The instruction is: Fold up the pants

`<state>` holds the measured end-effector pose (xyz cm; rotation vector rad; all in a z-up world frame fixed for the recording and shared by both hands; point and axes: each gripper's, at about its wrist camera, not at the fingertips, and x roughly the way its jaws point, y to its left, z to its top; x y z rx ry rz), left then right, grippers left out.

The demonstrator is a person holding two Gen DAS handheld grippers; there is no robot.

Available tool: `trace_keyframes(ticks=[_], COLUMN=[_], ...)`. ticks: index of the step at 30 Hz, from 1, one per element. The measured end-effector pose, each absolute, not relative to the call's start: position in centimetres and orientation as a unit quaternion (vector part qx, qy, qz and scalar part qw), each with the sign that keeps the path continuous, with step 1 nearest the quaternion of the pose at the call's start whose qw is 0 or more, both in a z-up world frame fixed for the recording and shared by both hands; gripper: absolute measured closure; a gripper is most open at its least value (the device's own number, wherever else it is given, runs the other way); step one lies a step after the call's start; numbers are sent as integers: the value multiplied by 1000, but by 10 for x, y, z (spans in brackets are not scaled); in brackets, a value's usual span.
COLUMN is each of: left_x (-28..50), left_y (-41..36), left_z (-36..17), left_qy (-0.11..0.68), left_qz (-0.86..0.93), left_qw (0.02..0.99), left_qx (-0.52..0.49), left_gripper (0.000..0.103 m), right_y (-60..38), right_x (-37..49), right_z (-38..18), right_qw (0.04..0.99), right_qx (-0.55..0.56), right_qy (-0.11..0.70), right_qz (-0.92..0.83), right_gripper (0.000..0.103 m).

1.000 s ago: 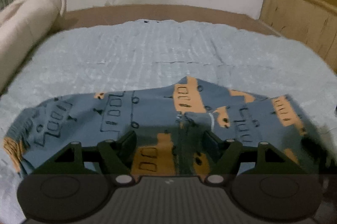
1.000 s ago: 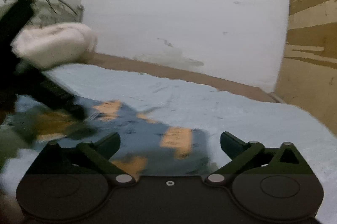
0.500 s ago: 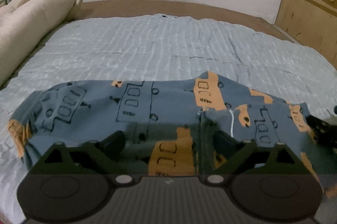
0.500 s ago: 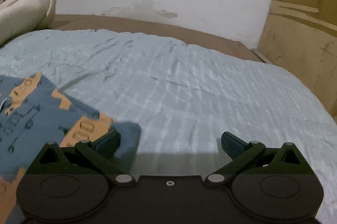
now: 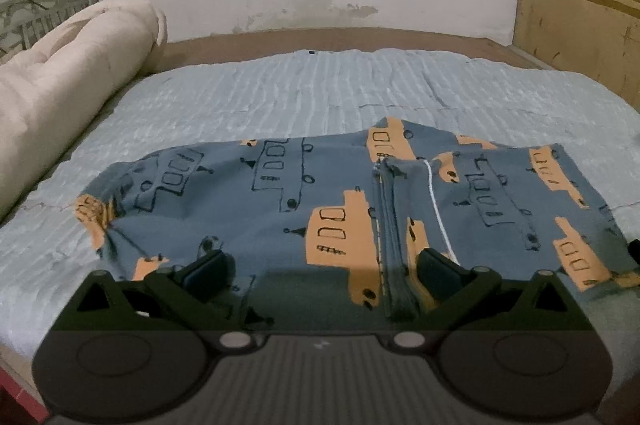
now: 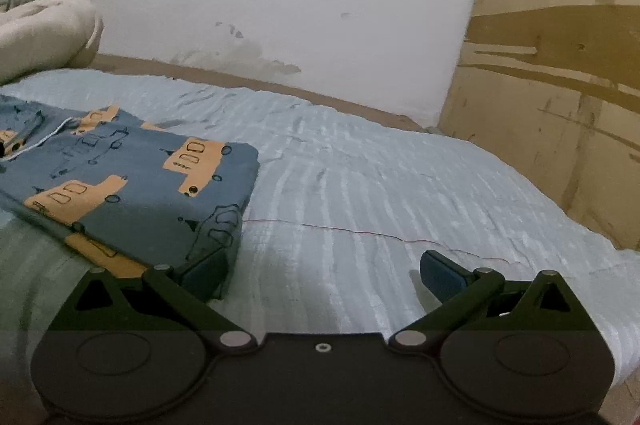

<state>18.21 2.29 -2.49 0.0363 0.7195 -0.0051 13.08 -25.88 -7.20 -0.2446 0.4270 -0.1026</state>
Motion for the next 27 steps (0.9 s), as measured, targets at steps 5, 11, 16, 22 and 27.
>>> trace_keyframes(ticks=[5, 11, 16, 22, 27], left_x=[173, 162, 161, 170, 181], left_y=[44, 83, 121, 152, 166], left_z=[5, 36, 34, -1, -26], left_qy=[345, 344, 351, 351, 323], left_qz=[12, 31, 57, 72, 84], left_qw=[939, 937, 933, 933, 936], left_qx=[6, 43, 52, -37, -109], left_gripper=[1, 1, 1, 1, 1], right_y=[-246, -201, -149, -104, -100], right_x=[128, 136, 157, 192, 207], right_z=[-48, -28, -27, -39, -54], right_qw=[977, 981, 976, 967, 963], right_qx=[-116, -106, -96, -114, -114], right_qy=[176, 160, 173, 198, 223], right_qz=[-37, 32, 91, 111, 96], right_gripper=[1, 1, 1, 1, 1])
